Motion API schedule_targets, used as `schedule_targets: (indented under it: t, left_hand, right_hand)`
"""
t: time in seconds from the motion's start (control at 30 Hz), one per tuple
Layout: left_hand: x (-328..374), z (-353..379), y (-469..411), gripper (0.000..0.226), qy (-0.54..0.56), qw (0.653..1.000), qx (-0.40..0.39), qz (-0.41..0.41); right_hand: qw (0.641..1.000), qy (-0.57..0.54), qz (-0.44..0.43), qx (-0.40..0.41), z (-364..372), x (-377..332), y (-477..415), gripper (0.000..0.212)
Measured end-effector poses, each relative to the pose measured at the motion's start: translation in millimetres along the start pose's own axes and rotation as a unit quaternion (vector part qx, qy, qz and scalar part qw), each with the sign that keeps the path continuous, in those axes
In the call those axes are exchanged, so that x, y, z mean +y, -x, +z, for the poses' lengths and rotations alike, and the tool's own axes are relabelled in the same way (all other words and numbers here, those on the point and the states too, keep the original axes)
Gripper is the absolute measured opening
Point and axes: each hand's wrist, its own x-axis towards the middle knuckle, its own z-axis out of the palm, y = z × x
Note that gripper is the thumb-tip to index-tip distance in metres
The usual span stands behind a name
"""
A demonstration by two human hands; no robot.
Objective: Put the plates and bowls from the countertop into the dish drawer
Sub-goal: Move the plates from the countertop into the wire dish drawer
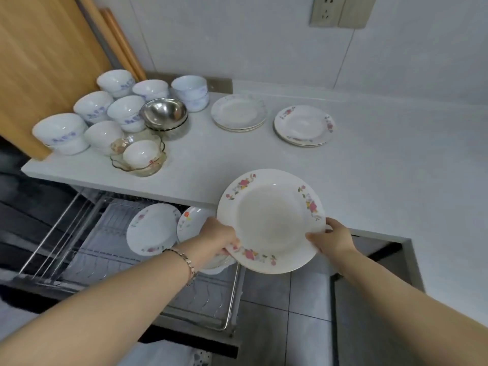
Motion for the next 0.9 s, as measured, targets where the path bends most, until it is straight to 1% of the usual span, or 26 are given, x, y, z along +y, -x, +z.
schedule_targets:
  t: [0.1, 0.17, 0.3, 0.4, 0.43, 0.5, 0.6, 0.73, 0.83, 0.9]
  left_hand:
    - [-42, -61, -11, 0.046, -0.004, 1.000, 0.002, -0.031]
    - [-69, -104, -23, 0.046, -0.015, 0.999, 0.010, -0.034]
    - [-115, -182, -47, 0.047, -0.033, 0.998, 0.023, -0.049]
    - [-136, -223, -65, 0.038, -0.033, 0.996, 0.030, -0.074]
    - [-141, -234, -73, 0.037, -0.031, 0.996, 0.030, -0.082]
    - [-150, -253, -88, 0.041, -0.038, 0.994, 0.030, -0.095]
    - [-165, -275, -117, 0.044, -0.050, 0.991, 0.035, -0.117]
    - [-181, -299, -169, 0.042, -0.067, 0.985, 0.057, -0.150]
    - [-192, -318, -215, 0.040, -0.109, 0.980, 0.061, -0.154]
    - [-199, -329, -248, 0.046, -0.141, 0.978, 0.056, -0.145]
  right_hand:
    - [0.998, -0.004, 0.036, -0.046, 66, 8, 16, 0.045]
    - [0.995, 0.002, 0.068, -0.074, 113, 14, 25, 0.045]
    - [0.989, 0.030, 0.102, -0.099, 206, 19, 39, 0.043]
    - [0.986, 0.058, 0.113, -0.110, 261, 21, 40, 0.043]
    - [0.984, 0.063, 0.119, -0.115, 277, 23, 39, 0.044]
    - [0.981, 0.058, 0.137, -0.123, 305, 26, 36, 0.047]
    - [0.982, 0.045, 0.143, -0.112, 343, 30, 26, 0.050]
    - [0.979, 0.051, 0.163, -0.113, 397, 33, 3, 0.054]
    - [0.978, 0.044, 0.173, -0.112, 436, 35, -16, 0.057]
    - [0.978, 0.022, 0.181, -0.106, 462, 37, -31, 0.059]
